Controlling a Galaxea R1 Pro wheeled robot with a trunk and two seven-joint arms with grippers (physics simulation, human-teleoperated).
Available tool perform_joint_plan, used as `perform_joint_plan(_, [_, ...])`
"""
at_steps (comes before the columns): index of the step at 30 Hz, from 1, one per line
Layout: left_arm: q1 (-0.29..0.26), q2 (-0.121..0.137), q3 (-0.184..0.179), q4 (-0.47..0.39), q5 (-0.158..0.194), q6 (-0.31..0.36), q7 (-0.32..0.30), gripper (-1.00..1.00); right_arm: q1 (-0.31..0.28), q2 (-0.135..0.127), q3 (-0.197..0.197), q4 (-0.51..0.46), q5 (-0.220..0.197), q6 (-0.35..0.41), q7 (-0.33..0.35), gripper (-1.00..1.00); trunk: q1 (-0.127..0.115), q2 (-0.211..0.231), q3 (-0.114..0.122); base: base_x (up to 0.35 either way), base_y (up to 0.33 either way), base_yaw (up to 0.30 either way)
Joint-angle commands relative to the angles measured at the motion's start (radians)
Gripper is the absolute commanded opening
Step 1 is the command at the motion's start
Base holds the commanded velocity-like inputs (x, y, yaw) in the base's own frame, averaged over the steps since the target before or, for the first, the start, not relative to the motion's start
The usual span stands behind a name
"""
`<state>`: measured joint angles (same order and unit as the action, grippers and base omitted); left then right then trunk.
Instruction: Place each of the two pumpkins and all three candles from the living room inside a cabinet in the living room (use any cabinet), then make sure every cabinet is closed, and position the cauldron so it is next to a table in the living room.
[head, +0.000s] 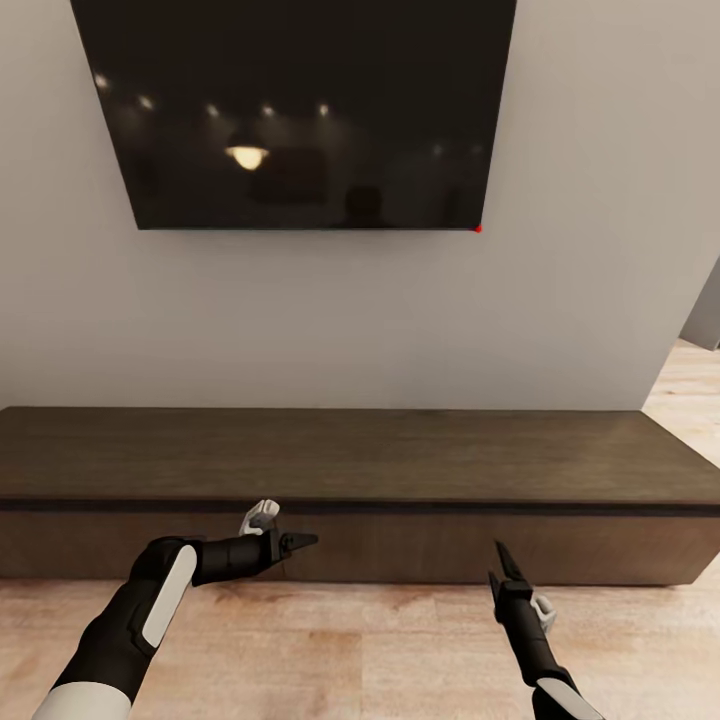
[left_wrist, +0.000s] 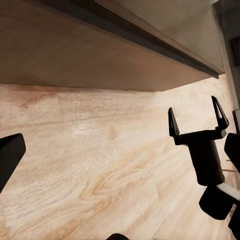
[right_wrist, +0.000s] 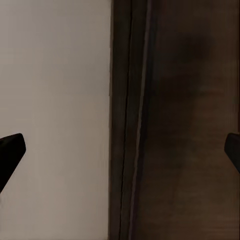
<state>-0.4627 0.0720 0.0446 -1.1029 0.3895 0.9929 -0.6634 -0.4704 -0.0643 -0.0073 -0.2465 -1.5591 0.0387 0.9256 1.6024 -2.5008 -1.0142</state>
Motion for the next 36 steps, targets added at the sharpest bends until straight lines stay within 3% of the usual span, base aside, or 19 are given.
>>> perform_joint_plan(1, [-0.001,0.000,0.001,0.000,-0.004,0.004,-0.005,1.00,-0.001,0.000,0.000,0.003,-0.012,0.004,0.004,1.00,0.000,0.000,-0.001,0.028,0.000,0.000])
perform_joint_plan(20, [0.000,0.000,0.000,0.000,-0.004,0.004,-0.008,1.00,-0.001,0.000,0.000,0.044,-0.030,0.001,0.002,1.00,0.000,0.000,-0.001,0.065,0.000,0.000])
perform_joint_plan(26, [0.001,0.003,0.000,0.000,-0.005,0.004,-0.049,1.00,-0.001,0.000,0.000,0.050,-0.030,0.001,0.002,1.00,0.000,0.000,-0.001,0.071,0.000,0.000])
perform_joint_plan(36, [0.002,0.003,0.000,0.001,-0.005,0.004,-0.056,1.00,-0.001,0.000,0.000,0.052,-0.030,0.001,0.002,1.00,0.000,0.000,-0.001,0.250,0.000,0.000])
